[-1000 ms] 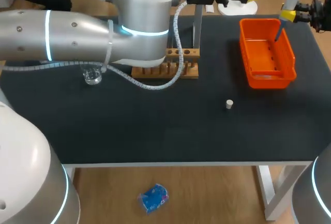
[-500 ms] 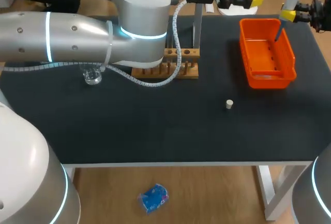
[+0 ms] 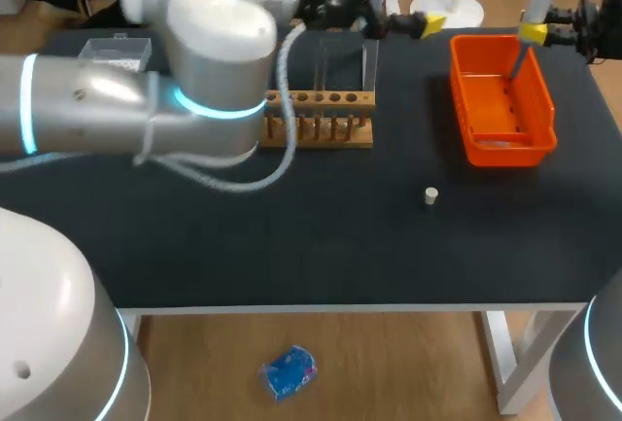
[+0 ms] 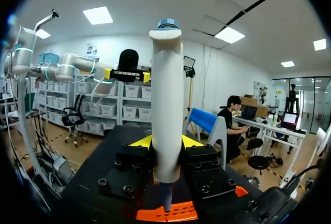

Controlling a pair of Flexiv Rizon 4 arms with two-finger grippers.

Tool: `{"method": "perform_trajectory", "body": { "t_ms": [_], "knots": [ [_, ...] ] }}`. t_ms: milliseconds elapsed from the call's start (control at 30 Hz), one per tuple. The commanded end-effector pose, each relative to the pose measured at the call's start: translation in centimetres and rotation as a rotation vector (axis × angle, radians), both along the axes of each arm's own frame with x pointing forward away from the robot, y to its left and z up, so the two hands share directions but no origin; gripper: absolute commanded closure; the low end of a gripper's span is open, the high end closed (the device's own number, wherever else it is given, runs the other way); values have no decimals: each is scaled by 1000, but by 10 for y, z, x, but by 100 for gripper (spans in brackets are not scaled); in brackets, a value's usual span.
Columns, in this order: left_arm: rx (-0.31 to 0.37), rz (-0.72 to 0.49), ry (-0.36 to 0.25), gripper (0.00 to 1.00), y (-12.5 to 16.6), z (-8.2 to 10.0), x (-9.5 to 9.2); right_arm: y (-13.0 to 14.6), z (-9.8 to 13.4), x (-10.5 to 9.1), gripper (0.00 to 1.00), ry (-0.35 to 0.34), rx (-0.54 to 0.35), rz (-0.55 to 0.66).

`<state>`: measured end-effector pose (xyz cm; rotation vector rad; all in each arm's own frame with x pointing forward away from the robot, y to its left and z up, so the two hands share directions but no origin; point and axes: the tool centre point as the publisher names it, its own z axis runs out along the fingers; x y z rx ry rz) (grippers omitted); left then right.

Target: Invert the test tube, pick up the pipette, mount the tip to pipette, aspirate from beaker and dispense into the tube, eject the tip, return the pipette, and cap with the stopper.

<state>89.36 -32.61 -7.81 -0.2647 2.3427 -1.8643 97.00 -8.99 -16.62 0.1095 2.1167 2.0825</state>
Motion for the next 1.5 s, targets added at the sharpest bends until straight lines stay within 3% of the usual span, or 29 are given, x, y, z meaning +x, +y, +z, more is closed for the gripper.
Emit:
{"method": "perform_trajectory", "body": {
  "t_ms": [33, 367, 733, 1267, 1400, 1500],
  "knots": [
    [-5, 15, -4, 0, 70, 4, -30, 18, 4, -22, 100, 6, 10, -29],
    [-7, 54, -33, 0, 124, -13, -54, 71, 7, -63, 100, 38, 23, 65],
    [-38, 124, -58, 0, 161, -24, -59, 129, 2, -106, 100, 96, 18, 207],
    [-38, 124, -58, 0, 161, -24, -59, 129, 2, -106, 100, 96, 18, 207],
    [-59, 71, -43, 0, 177, -26, -55, 145, -9, -114, 100, 98, -11, 253],
    [-61, 52, -46, 0, 192, -29, -56, 158, -16, -120, 100, 98, 13, 278]
  ]
}}
